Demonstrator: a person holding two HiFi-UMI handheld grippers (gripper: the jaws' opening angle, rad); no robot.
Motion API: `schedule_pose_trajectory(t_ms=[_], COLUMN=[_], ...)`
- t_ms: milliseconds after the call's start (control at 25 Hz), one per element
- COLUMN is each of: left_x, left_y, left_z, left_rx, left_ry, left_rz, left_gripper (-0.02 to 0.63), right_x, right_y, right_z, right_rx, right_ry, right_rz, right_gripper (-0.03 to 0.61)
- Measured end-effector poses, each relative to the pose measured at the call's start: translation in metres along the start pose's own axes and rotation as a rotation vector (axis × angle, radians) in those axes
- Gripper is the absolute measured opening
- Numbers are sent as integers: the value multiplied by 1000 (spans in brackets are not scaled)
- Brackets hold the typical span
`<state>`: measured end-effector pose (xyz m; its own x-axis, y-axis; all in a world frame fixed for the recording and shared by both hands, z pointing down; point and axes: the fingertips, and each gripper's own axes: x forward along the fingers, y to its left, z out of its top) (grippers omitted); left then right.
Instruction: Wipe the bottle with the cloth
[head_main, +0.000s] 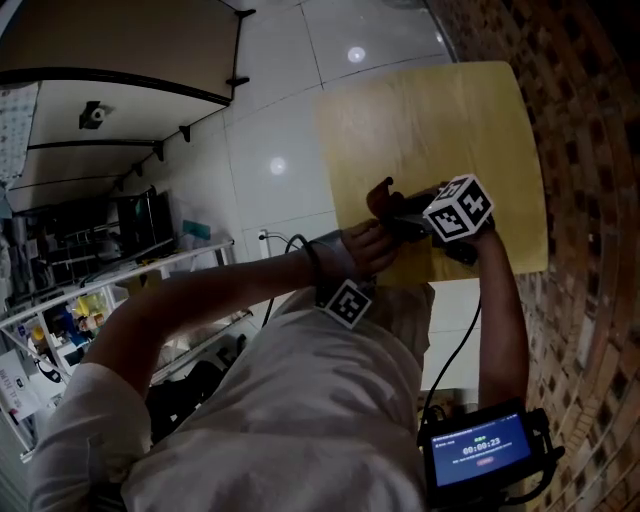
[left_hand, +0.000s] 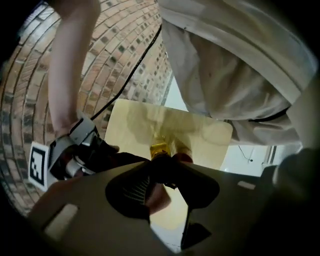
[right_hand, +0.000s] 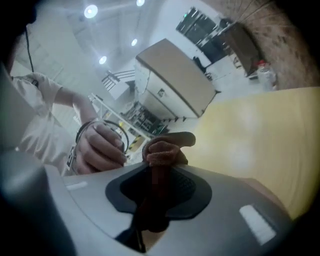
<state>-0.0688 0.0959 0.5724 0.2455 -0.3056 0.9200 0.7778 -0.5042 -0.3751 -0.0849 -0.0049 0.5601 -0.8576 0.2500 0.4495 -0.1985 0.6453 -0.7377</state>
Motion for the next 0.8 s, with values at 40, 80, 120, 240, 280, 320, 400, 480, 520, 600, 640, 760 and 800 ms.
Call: schedule_pose_trajectory(t_ms=[40,80,120,240,280,320,400,480,520,600,640,760,800], left_x=[2,4,5,7,7,7,7,7,8,9,9,6,3], left_y=[0,1,2,9,11,12,14,16,15,13,11,11,13], left_z=[1,1,0,-9,-10,-11,-11,-10,-10,-13,-15,-20,-20], left_rx=[20,32,36,15,7,2,-9,-29,-42,-70,-83,-123,-138], left_ry=[7,14,22,50,57,63,71,75,76,75,74,70,68], left_rz=[-8,-16,-24,-32,-28,-24,-21,-19,-19,-20,-22,-26,-23], left_gripper=[172,172,172,172,172,172,172,172,172,172,172,172,172], right_x=[11,22,31,47,47,46,39,34,34,35,35,25,17], right_y=[3,2,0,-16,-22,-29,-46,-64,-73,-89,-94,-102,-101], right_z=[-6,-13,-20,-35,-38,-41,-51,-72,-85,-105,-112,-125,-131], right_rx=[-9,-14,-14,24,53,81,115,130,135,145,151,161,163], right_ry=[74,145,208,306,304,303,334,401,434,474,478,459,455], right_rz=[35,55,64,59,57,49,14,-35,-62,-113,-133,-181,-200], right_gripper=[92,92,92,92,92,92,91,91,91,91,91,90,90])
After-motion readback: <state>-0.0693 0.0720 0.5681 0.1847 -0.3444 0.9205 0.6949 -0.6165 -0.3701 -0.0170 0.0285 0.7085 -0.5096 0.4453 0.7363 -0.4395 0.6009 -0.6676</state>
